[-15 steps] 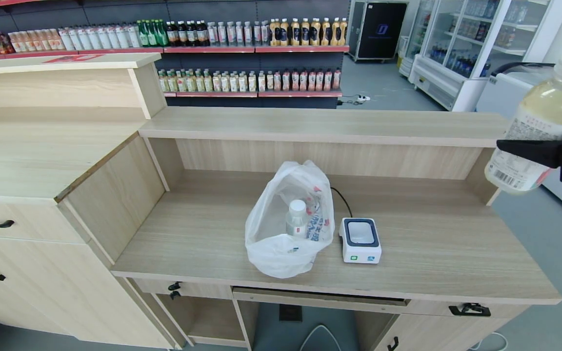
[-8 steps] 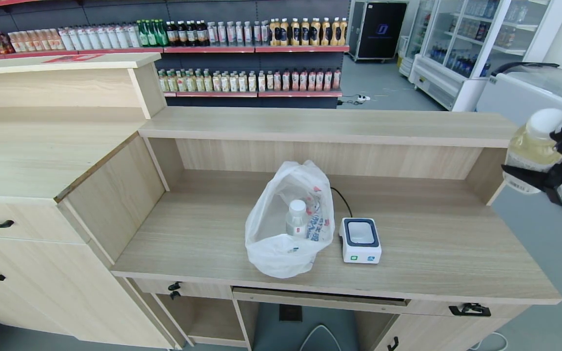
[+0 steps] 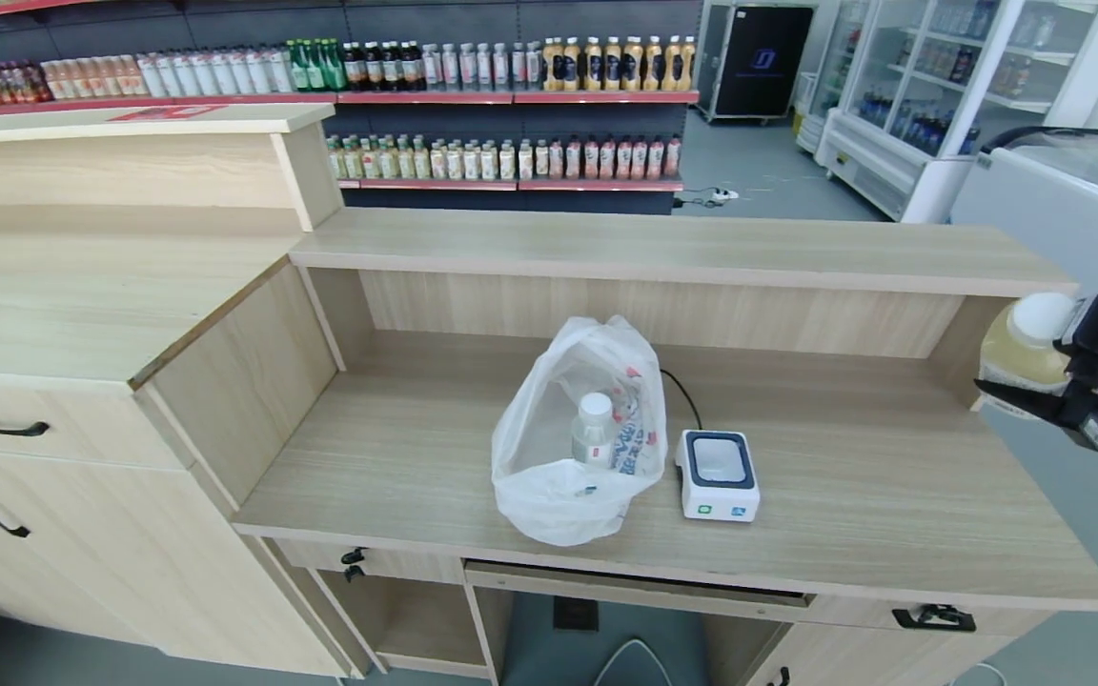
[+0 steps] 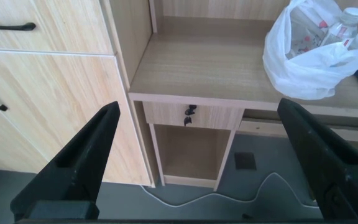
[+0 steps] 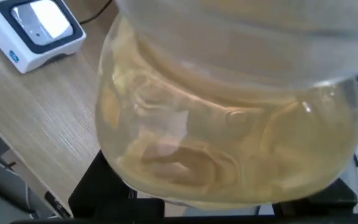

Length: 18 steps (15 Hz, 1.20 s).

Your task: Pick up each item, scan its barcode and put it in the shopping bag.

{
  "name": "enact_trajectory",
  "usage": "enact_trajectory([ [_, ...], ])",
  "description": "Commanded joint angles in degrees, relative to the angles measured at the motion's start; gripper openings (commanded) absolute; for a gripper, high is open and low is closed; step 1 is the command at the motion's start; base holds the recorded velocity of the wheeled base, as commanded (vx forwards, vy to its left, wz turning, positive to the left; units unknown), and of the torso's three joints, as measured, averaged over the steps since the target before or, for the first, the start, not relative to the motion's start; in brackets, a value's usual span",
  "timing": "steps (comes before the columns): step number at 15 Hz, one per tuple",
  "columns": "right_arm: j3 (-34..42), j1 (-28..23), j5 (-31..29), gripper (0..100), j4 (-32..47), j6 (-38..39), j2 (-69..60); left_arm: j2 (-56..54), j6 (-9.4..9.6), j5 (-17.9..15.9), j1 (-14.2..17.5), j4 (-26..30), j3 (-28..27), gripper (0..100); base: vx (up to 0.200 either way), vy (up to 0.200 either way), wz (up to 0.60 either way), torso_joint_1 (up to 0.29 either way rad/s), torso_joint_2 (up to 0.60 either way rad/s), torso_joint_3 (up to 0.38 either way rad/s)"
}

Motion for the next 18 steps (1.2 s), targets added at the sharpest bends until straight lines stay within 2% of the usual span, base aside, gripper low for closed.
enact_trajectory([
  [1, -1.06, -0.07, 2.14, 0, -2.1, -4.02, 5.2, -0.02, 0.02, 0.02, 0.04, 0.0, 0.0, 100, 0.0, 0.0, 0.6, -0.002, 0.0, -0.007],
  [2, -1.06, 0.02, 2.58, 0, -3.33, -4.81, 5.9, -0.02, 0.02, 0.02, 0.04, 0.0, 0.0, 100, 0.0, 0.0, 0.6, 0.007, 0.0, 0.002],
  [4, -1.76, 0.11, 9.79, 0, -6.23, -7.36, 9.95, -0.02, 0.02, 0.02, 0.04, 0.0, 0.0, 100, 0.0, 0.0, 0.3, 0.004, 0.0, 0.001],
  [7, -2.2, 0.2, 11.46, 0, -6.14, -14.92, 12.41, -0.02, 0.02, 0.02, 0.04, 0.0, 0.0, 100, 0.0, 0.0, 0.0, 0.0, 0.0, 0.0],
  [11, -2.29, -0.77, 15.06, 0, -6.4, -15.18, 14.6, -0.02, 0.02, 0.02, 0.04, 0.0, 0.0, 100, 0.0, 0.0, 0.0, 0.0, 0.0, 0.0],
  [13, -1.93, -1.82, 18.67, 0, -6.32, -15.97, 16.27, -0.02, 0.02, 0.02, 0.04, 0.0, 0.0, 100, 0.0, 0.0, 0.0, 0.0, 0.0, 0.0],
  [18, -1.67, -3.93, 23.76, 0, -5.0, -21.86, 20.93, -0.02, 0.02, 0.02, 0.04, 0.0, 0.0, 100, 0.0, 0.0, 0.0, 0.0, 0.0, 0.0],
])
